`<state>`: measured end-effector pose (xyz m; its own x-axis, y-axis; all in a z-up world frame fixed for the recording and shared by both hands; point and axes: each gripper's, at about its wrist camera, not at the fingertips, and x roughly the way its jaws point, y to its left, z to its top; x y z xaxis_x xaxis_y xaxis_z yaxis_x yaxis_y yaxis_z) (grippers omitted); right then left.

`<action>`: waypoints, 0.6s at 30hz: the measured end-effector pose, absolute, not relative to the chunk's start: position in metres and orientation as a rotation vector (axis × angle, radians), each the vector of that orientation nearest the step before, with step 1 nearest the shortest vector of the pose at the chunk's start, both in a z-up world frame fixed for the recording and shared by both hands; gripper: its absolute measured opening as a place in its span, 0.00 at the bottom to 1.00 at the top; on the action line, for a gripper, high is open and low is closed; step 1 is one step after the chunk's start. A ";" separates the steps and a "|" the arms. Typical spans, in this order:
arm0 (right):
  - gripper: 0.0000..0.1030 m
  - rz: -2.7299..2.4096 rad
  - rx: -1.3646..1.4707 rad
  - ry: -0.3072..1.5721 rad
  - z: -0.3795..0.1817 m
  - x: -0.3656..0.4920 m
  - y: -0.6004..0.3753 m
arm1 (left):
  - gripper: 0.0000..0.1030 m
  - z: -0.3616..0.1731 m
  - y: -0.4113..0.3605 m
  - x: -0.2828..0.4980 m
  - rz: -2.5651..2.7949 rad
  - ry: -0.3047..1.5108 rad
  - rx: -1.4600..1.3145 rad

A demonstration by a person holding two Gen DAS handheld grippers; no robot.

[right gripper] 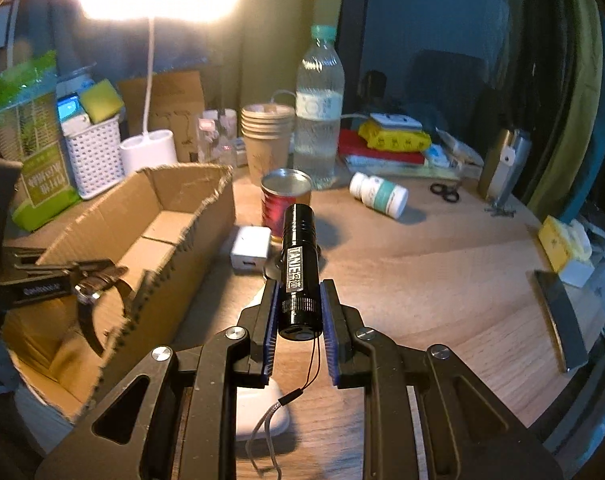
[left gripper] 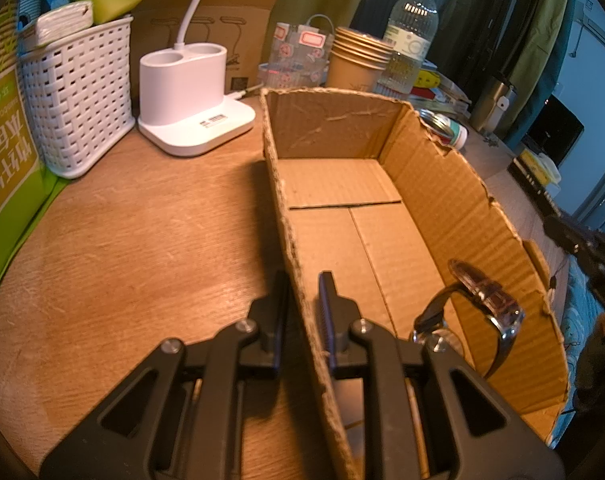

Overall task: Organize rigid objects
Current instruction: 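Lift the flashlight upright with the right tool toward the box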

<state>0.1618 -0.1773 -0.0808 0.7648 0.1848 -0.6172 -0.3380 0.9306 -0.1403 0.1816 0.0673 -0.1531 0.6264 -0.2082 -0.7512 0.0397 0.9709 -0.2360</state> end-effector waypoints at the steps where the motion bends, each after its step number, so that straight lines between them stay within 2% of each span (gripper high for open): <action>1: 0.21 0.293 -0.253 0.634 -0.078 0.160 -0.175 | 0.16 -0.153 0.067 0.181 -0.143 0.884 -0.205; 18: 0.21 0.459 -0.291 0.469 -0.024 0.130 -0.112 | 0.16 -0.153 0.067 0.182 -0.144 0.884 -0.205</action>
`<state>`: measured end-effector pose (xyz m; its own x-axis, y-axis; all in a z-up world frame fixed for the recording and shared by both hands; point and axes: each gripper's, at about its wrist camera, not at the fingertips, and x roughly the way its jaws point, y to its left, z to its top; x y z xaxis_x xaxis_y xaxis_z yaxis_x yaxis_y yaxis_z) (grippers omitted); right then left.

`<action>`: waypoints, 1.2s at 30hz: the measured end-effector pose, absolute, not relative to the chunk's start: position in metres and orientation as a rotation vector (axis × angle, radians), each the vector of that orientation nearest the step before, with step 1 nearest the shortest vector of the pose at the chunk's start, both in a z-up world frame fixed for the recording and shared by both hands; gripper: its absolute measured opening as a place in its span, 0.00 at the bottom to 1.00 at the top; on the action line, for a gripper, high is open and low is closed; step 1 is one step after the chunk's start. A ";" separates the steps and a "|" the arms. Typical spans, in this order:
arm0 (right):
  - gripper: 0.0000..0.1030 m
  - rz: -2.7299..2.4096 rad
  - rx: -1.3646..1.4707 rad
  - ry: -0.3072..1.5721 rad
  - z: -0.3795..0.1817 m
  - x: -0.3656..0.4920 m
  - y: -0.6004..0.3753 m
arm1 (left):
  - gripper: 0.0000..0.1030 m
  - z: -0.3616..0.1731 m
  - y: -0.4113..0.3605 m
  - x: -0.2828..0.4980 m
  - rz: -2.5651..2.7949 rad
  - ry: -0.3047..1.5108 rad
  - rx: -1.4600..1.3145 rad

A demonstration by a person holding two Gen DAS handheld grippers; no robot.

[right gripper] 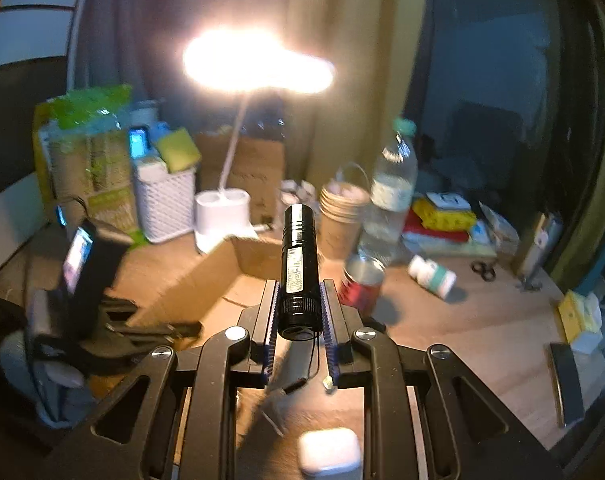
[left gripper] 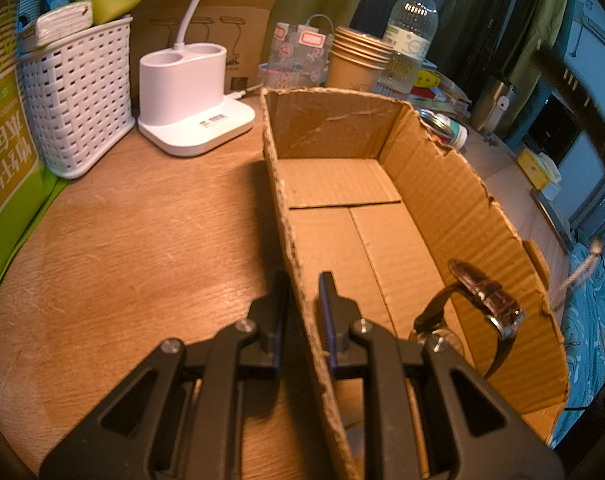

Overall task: Organize rigid objects
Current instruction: 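Lift the flashlight upright with the right tool toward the box, then lower the flashlight into the box and open the right tool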

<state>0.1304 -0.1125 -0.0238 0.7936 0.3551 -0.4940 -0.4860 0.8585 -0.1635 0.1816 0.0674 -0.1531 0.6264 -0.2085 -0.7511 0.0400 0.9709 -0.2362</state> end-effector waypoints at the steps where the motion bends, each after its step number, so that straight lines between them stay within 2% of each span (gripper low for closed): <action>1: 0.21 0.470 -0.291 0.456 -0.019 0.128 -0.109 | 0.16 -0.153 0.067 0.181 -0.144 0.884 -0.205; 14: 0.21 0.563 -0.291 0.379 0.006 0.104 -0.081 | 0.16 -0.153 0.067 0.181 -0.144 0.884 -0.205; 30: 0.21 0.480 -0.302 0.621 -0.084 0.157 -0.087 | 0.16 -0.153 0.068 0.182 -0.144 0.884 -0.205; 36: 0.21 0.469 -0.314 0.650 -0.097 0.160 -0.088 | 0.16 -0.153 0.067 0.181 -0.144 0.884 -0.205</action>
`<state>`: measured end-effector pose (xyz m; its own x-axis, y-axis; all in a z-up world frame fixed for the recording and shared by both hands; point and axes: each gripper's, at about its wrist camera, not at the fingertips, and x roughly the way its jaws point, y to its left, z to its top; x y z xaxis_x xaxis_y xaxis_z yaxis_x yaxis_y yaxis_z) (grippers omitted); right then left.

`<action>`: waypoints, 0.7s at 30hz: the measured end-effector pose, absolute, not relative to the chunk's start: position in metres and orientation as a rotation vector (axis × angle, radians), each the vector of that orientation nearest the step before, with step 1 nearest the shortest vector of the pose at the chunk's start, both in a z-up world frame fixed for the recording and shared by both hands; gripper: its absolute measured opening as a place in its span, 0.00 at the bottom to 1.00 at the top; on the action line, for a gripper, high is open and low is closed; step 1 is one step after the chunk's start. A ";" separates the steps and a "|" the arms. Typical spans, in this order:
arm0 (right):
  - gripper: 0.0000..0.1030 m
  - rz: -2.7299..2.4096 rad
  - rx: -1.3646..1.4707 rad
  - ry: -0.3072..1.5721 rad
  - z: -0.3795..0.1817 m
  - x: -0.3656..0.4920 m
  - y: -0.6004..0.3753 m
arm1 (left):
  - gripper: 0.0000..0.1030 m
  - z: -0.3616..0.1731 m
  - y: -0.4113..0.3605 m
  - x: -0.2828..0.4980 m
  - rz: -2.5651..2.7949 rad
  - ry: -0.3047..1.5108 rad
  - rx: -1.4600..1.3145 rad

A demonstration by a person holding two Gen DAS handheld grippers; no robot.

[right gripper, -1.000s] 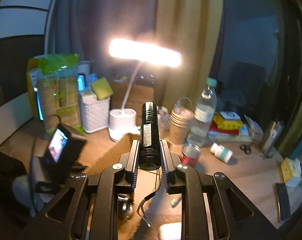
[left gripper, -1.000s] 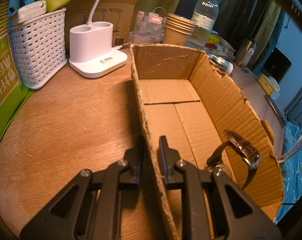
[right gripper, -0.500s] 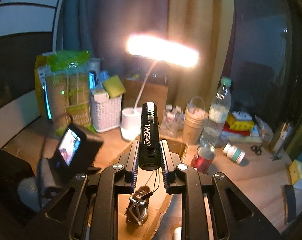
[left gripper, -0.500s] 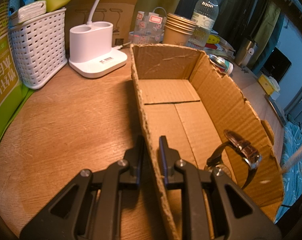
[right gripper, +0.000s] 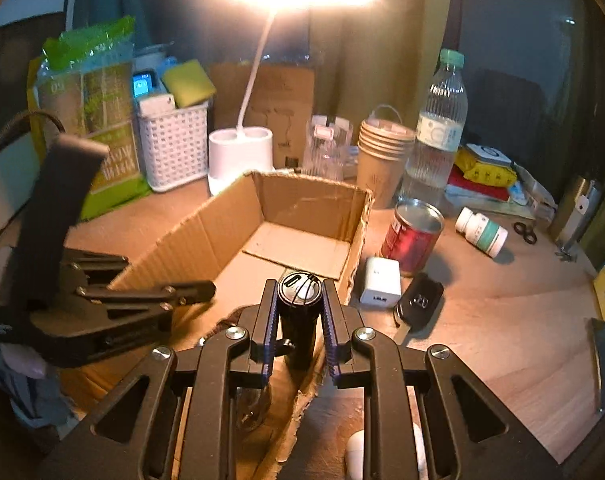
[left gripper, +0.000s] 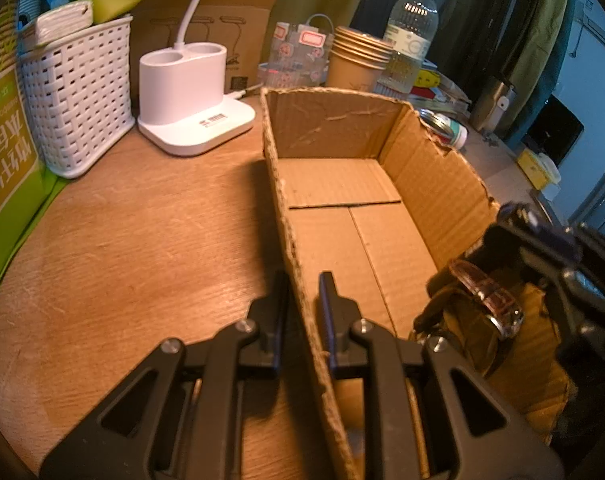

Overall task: Organize rigid objects
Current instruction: 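Lower the flashlight into the box and open the right tool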

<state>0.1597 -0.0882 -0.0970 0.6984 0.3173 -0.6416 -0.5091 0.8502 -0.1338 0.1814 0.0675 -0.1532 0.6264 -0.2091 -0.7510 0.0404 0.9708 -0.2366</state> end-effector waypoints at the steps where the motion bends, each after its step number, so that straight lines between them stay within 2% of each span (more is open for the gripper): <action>1: 0.21 0.470 -0.311 0.650 -0.096 0.160 -0.089 | 0.16 -0.153 0.067 0.181 -0.144 0.884 -0.205; 7: 0.21 0.459 -0.304 0.645 -0.094 0.161 -0.089 | 0.16 -0.153 0.067 0.181 -0.144 0.884 -0.205; 9: 0.26 0.460 -0.299 0.626 -0.091 0.160 -0.090 | 0.16 -0.153 0.068 0.181 -0.144 0.884 -0.205; 11: 0.38 0.463 -0.289 0.605 -0.088 0.158 -0.091 | 0.16 -0.153 0.068 0.182 -0.144 0.884 -0.205; 12: 0.39 0.462 -0.285 0.595 -0.086 0.158 -0.092 | 0.16 -0.153 0.068 0.182 -0.144 0.884 -0.205; 21: 0.41 0.435 -0.284 0.606 -0.089 0.162 -0.097 | 0.16 -0.153 0.068 0.182 -0.144 0.884 -0.205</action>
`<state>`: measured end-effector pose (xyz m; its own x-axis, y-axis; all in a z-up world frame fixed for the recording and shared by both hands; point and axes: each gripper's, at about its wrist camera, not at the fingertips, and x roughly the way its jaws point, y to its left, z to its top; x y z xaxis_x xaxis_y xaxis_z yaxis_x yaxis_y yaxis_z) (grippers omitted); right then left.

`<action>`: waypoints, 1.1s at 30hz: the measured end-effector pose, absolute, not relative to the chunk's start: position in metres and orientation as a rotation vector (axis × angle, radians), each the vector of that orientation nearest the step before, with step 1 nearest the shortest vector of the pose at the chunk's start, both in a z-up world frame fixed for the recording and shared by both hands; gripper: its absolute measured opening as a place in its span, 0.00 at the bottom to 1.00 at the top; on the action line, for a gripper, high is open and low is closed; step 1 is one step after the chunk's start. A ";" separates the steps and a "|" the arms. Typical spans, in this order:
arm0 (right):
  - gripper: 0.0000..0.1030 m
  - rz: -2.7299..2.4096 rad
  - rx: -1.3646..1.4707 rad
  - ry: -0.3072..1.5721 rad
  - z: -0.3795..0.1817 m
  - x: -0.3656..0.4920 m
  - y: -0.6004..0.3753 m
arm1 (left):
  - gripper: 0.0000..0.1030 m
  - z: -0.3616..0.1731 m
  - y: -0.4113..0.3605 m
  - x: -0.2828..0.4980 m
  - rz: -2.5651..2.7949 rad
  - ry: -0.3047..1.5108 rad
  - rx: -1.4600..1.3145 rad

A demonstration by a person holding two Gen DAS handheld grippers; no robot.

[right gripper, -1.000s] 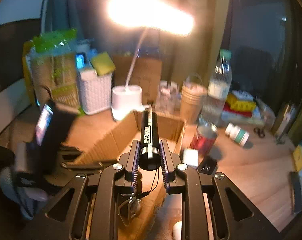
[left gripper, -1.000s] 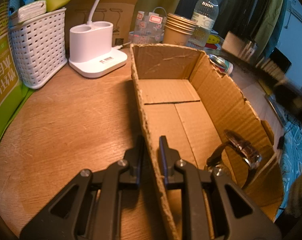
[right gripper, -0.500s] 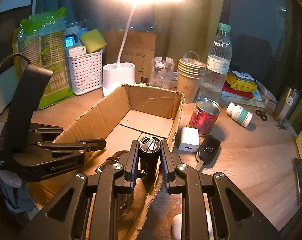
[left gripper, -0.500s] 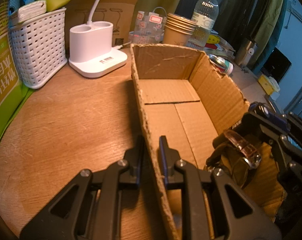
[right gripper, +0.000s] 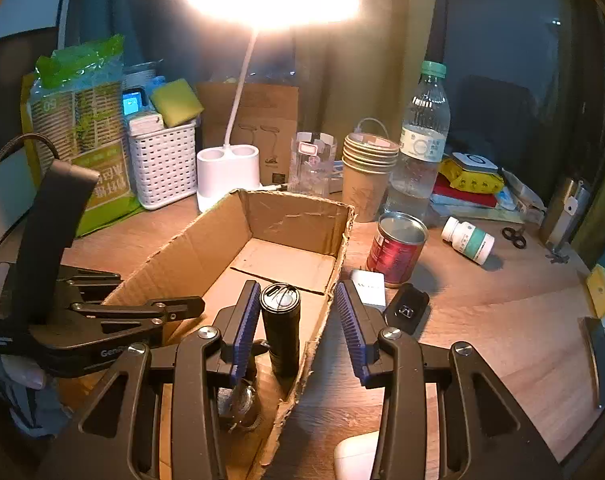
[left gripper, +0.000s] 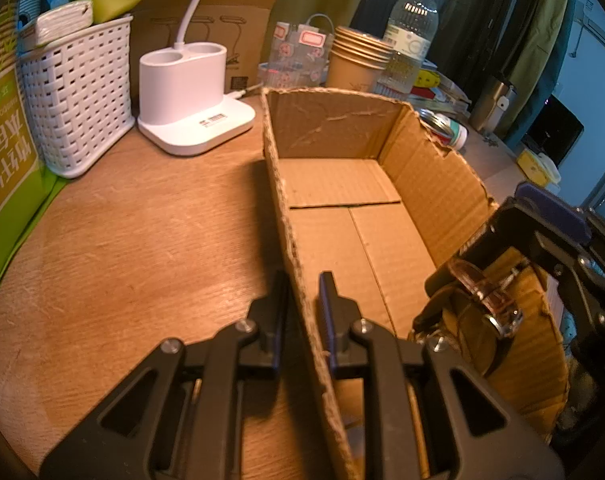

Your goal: Organize rigid objects

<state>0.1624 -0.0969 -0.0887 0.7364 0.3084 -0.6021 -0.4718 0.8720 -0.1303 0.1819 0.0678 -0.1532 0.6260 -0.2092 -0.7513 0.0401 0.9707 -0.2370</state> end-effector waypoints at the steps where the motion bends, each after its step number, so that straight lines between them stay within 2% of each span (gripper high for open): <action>1: 0.41 0.430 -0.280 0.607 -0.089 0.163 -0.098 | 0.16 -0.153 0.068 0.182 -0.145 0.884 -0.205; 9: 0.41 0.425 -0.216 0.541 -0.069 0.162 -0.107 | 0.16 -0.153 0.068 0.182 -0.144 0.884 -0.205; 15: 0.41 0.405 -0.204 0.594 -0.080 0.175 -0.114 | 0.16 -0.153 0.067 0.182 -0.145 0.884 -0.204; 29: 0.43 0.516 -0.312 0.655 -0.084 0.121 -0.114 | 0.16 -0.154 0.068 0.182 -0.145 0.884 -0.205; 33: 0.43 0.496 -0.267 0.652 -0.082 0.121 -0.124 | 0.16 -0.154 0.068 0.182 -0.146 0.884 -0.204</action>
<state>0.1213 -0.1241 -0.0821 0.6844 0.3554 -0.6366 -0.5188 0.8509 -0.0828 0.1823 0.0675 -0.1536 0.6264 -0.2100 -0.7507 0.0425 0.9708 -0.2361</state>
